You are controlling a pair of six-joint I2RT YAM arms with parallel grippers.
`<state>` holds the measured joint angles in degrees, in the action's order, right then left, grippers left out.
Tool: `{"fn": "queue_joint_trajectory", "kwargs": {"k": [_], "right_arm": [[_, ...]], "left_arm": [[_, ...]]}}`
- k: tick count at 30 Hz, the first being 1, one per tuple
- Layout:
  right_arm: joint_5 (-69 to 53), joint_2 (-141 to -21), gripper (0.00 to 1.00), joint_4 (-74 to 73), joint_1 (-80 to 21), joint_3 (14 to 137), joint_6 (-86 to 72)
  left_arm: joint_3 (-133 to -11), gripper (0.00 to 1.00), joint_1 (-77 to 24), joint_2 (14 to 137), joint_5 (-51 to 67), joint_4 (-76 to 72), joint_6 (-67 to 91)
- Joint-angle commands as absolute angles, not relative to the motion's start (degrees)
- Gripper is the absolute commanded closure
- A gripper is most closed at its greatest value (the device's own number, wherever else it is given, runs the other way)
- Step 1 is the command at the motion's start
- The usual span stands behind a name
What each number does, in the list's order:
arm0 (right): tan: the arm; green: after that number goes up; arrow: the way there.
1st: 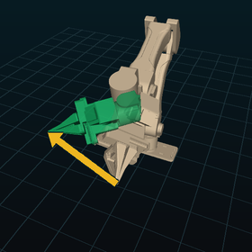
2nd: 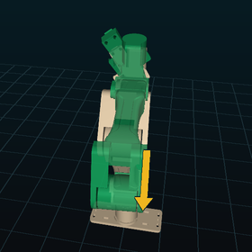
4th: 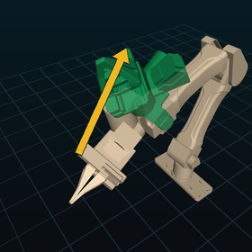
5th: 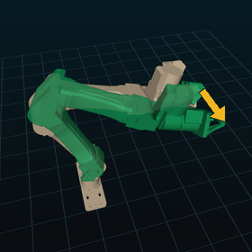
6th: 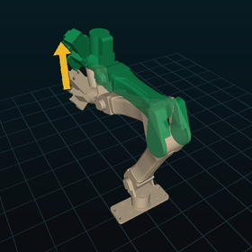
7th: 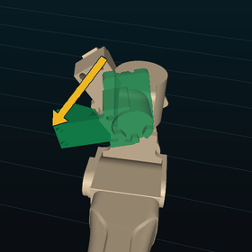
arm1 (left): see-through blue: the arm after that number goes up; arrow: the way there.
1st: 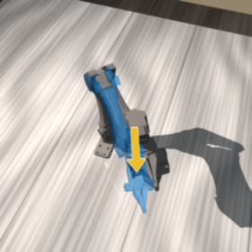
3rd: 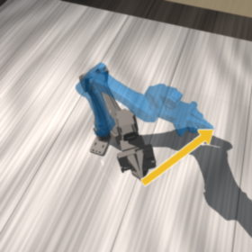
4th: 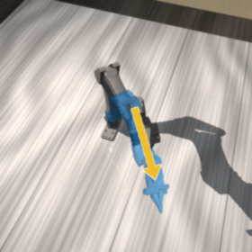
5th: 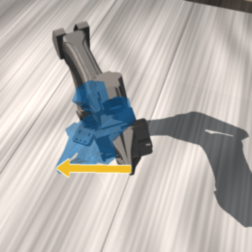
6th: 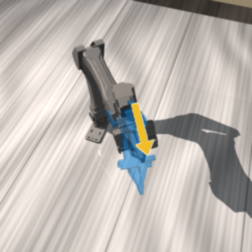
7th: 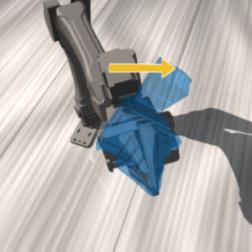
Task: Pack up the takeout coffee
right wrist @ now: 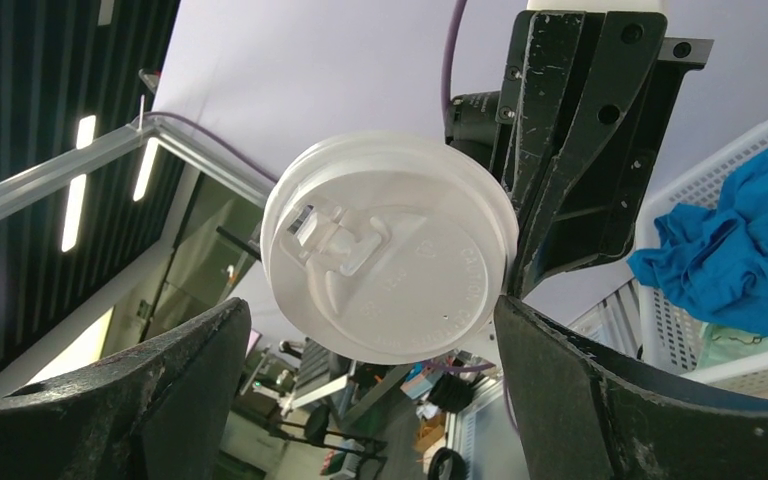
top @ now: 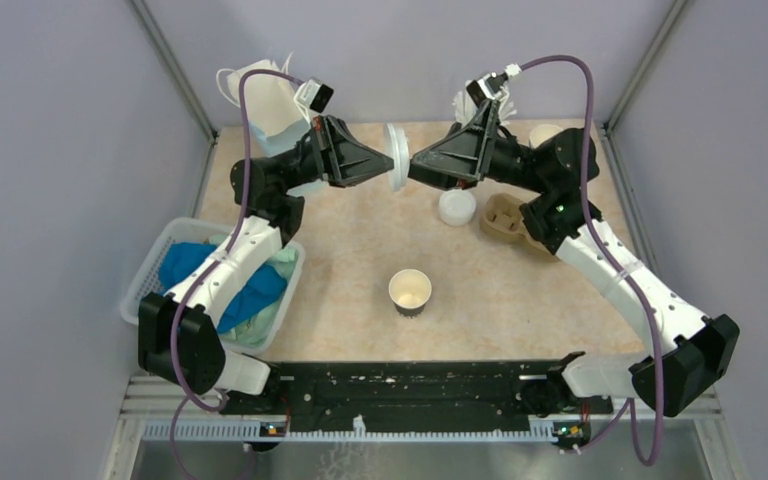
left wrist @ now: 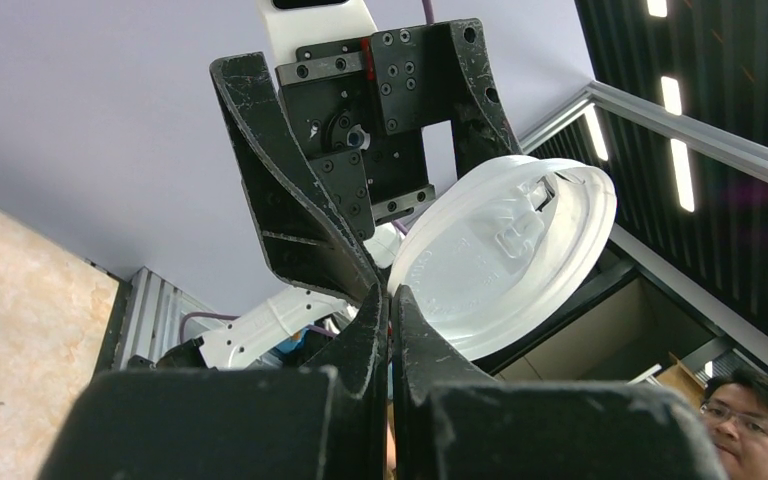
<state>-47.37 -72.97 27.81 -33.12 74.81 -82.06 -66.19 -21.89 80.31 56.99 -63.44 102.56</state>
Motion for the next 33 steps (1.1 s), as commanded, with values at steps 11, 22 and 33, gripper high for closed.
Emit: {"fn": "queue_joint_trajectory", "kwargs": {"k": [11,22,33], "right_arm": [[-45.53,-73.21,0.10,19.40,-34.47,79.61,-77.95],[-45.53,-73.21,0.14,13.11,-34.52,80.89,-75.45],[-45.36,-73.56,0.21,9.31,-34.45,82.31,-73.34]], "left_arm": [[-66.83,1.00,-22.37,79.30,60.84,-60.45,95.92],[-68.42,1.00,-22.26,79.23,61.78,-53.80,90.53],[-69.26,1.00,-22.28,79.19,61.89,-49.85,87.91]]}}
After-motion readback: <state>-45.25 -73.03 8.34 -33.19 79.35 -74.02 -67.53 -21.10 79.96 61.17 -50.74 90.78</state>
